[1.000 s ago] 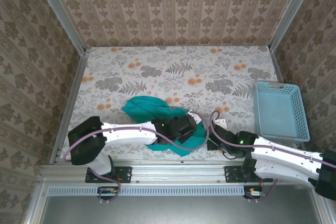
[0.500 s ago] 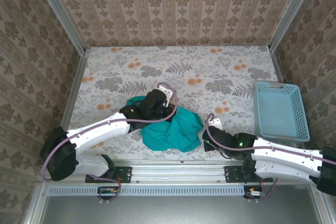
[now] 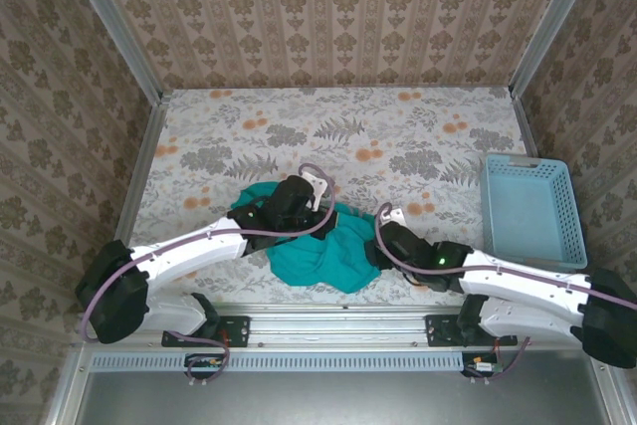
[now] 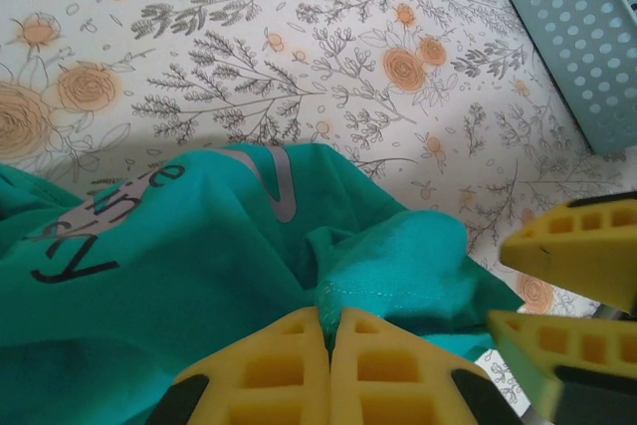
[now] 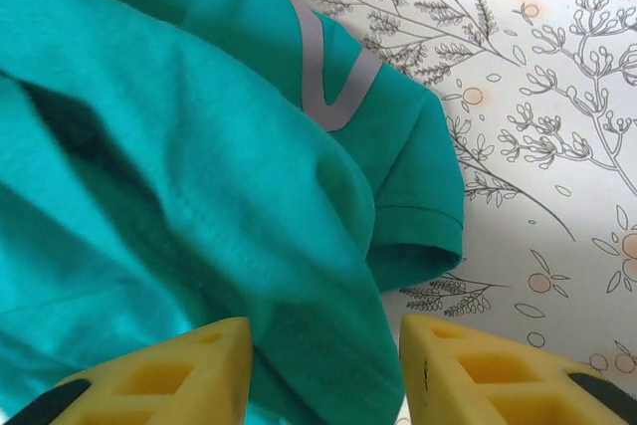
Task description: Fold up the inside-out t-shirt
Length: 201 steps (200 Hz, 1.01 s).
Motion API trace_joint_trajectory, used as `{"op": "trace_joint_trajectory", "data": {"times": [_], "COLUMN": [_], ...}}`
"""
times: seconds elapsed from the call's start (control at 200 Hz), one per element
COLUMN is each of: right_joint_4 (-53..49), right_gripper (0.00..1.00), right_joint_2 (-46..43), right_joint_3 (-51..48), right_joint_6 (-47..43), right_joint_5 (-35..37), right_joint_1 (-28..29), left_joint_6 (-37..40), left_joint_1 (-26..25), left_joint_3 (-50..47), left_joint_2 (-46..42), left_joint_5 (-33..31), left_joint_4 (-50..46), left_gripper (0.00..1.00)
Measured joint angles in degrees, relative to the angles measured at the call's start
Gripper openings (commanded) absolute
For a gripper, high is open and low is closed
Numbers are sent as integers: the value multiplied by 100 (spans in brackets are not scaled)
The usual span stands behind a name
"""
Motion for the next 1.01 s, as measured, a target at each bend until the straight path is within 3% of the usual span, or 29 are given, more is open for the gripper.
{"op": "trace_joint_trajectory", "data": {"times": [0.215, 0.38, 1.005], "right_joint_4": [101, 120, 238], "right_gripper": [12, 0, 0], "right_joint_2": [544, 599, 448], "right_joint_3": [48, 46, -118], "right_joint_6": [-164, -149, -116], "right_joint_5": [-39, -35, -33], "right_joint_1": [-168, -186, -236], "left_joint_6": [-273, -595, -1777], "left_joint_1": [286, 588, 1027], "left_joint_3": [-284, -616, -1626], "left_joint_2": [-111, -400, -597], "left_joint_5": [413, 874, 1869], "left_joint_4": [323, 809, 3060], "left_gripper": [0, 0, 0]}}
